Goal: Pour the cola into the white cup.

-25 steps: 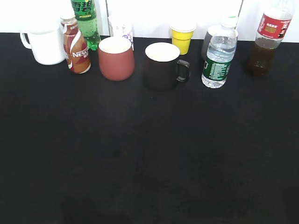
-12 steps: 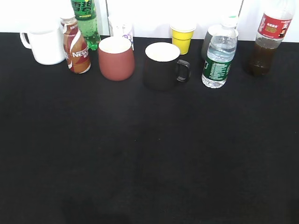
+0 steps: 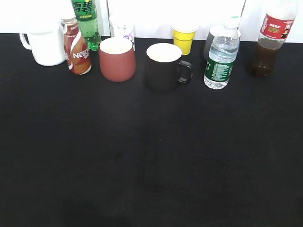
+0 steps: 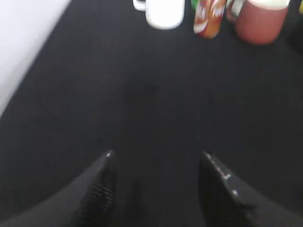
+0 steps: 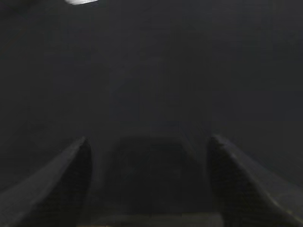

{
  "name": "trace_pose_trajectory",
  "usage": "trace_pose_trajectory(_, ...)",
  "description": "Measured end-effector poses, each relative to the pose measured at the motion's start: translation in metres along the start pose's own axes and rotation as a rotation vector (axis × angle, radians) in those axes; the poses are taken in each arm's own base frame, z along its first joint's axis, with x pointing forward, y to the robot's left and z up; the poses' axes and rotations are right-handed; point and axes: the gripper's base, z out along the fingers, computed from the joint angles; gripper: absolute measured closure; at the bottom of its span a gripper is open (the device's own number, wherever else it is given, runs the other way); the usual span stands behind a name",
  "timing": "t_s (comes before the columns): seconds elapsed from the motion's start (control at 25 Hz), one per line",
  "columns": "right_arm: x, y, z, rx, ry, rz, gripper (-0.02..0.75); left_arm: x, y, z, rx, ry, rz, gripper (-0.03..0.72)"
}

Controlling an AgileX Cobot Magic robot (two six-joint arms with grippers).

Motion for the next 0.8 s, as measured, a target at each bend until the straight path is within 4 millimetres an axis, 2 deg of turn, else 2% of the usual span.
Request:
trace_pose_trajectory(0.2, 0.01, 0.0, -0.016, 0.031, -0.124, 0.018, 0.166, 0.009, 0.0, -0.012, -0.025, -0.095, -0.016, 0.264)
trace_pose_trajectory(0.8, 0.01, 0.0, -0.017, 0.031, -0.128, 0.018, 0.166, 0.009, 0.0, -0.012, -0.025, -0.096, -0.016, 0.264)
